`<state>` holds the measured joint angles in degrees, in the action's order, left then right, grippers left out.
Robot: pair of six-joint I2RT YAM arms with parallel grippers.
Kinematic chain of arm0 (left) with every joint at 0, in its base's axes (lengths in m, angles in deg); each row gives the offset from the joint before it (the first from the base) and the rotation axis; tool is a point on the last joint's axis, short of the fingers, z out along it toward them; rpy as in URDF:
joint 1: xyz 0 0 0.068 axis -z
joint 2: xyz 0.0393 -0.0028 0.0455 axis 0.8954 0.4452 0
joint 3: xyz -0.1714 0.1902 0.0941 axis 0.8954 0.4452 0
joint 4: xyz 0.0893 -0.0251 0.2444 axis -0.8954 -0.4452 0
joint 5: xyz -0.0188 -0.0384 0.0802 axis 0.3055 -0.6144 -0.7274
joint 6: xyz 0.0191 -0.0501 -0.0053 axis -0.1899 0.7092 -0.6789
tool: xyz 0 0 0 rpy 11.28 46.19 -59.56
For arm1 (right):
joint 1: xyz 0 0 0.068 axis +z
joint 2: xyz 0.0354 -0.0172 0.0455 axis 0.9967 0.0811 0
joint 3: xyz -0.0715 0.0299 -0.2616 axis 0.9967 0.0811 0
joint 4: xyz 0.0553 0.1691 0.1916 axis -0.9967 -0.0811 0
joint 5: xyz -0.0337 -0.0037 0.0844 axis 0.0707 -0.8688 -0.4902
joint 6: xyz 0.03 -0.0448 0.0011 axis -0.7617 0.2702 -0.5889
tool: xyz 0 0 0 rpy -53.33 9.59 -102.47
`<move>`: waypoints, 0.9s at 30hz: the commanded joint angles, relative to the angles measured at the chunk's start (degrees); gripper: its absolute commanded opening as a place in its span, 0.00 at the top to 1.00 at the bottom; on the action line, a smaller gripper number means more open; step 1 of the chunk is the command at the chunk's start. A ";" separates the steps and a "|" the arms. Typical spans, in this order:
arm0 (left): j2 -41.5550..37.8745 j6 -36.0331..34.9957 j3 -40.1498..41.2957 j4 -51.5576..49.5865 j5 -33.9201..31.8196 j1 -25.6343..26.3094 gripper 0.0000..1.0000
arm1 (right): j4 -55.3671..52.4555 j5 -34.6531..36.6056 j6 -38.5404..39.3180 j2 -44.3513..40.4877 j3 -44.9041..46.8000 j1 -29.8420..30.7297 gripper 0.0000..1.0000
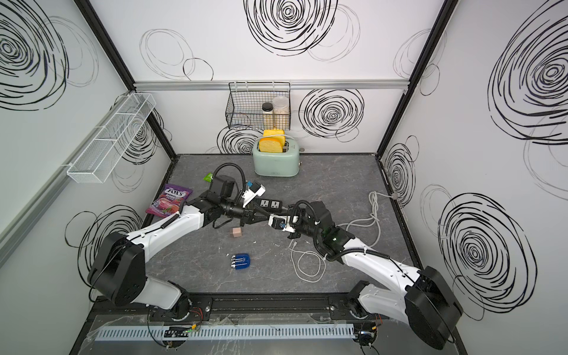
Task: Charge the electric shaver
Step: Pick up the charging cable from the center of the board.
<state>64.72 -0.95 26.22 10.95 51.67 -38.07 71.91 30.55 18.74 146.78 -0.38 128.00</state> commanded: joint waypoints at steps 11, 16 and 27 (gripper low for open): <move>1.32 -2.40 -1.56 -0.15 2.39 0.50 1.00 | 0.10 -1.65 -0.22 -0.70 -0.31 0.39 0.88; 1.83 -2.22 -1.87 -0.15 2.64 0.52 1.00 | 0.92 -1.86 -1.30 -1.29 0.38 0.39 0.99; -13.04 3.86 8.01 14.94 -12.69 -7.96 0.14 | -5.32 -8.10 -22.70 -5.07 -2.26 -7.30 1.00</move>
<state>57.97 1.61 31.64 16.63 44.44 -42.11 69.59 27.10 4.38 143.06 -0.46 123.56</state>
